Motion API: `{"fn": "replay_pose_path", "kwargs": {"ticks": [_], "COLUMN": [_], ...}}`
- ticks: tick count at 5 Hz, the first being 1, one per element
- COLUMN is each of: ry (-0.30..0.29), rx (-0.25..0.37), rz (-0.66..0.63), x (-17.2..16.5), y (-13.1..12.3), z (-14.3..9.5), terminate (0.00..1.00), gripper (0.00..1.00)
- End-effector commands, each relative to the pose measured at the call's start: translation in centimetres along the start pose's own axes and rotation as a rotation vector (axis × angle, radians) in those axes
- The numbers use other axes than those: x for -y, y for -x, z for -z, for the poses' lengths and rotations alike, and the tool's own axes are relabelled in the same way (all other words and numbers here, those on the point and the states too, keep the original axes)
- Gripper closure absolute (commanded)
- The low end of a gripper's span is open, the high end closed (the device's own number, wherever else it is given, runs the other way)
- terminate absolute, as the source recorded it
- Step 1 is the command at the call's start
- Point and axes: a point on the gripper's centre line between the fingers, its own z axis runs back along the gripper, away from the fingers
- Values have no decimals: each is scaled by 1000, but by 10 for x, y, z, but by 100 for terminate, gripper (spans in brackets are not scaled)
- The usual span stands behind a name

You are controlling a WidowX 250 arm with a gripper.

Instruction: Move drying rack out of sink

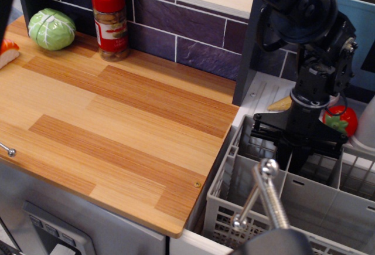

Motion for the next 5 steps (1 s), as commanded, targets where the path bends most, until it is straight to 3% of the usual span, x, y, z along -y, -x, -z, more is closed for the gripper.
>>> {"fn": "replay_pose_path", "kwargs": {"ticks": [1,3,4,5], "ry": [103,216,208,181], "rx": [83,124,118,160], "rz": [89,134,125,105], "x": [2,-25,-40,-57], "y": [-17,-9,-12,-17], "z": [-87,-164,-180,-180], "terminate": [0,0,0,0], "gripper": [100,100,100,100]}}
